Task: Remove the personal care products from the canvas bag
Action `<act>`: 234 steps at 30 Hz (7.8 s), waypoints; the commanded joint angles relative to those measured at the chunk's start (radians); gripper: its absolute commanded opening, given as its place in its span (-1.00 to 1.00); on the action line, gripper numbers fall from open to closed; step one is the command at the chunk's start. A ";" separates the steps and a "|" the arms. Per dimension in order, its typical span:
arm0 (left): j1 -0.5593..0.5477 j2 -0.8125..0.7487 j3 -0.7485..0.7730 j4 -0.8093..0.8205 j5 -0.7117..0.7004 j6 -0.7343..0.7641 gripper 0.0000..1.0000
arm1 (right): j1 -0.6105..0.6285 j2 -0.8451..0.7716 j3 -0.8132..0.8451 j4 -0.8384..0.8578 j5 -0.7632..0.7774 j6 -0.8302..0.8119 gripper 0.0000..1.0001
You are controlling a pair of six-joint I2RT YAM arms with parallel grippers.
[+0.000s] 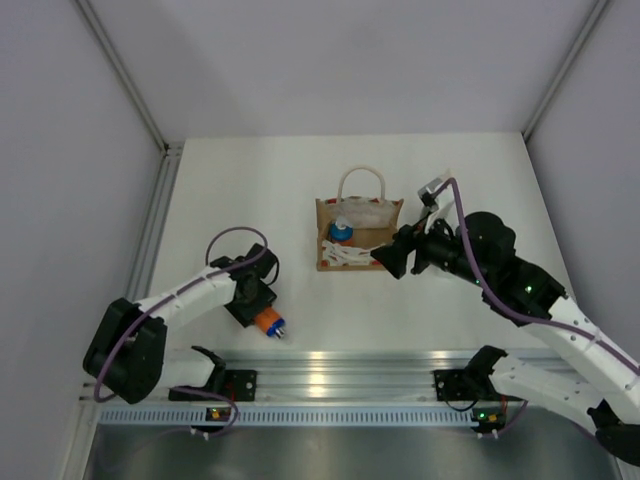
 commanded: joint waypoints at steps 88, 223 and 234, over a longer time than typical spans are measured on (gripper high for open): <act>-0.001 -0.550 0.241 0.062 0.089 -0.405 0.96 | 0.376 0.564 0.178 0.527 0.283 0.295 -1.00; -0.001 -0.547 0.463 -0.234 -0.001 0.833 0.97 | -0.036 1.009 0.557 -0.133 0.068 -0.444 0.46; -0.001 -0.677 0.357 -0.148 -0.013 0.815 0.97 | -0.024 1.071 0.560 -0.131 0.129 -0.433 0.06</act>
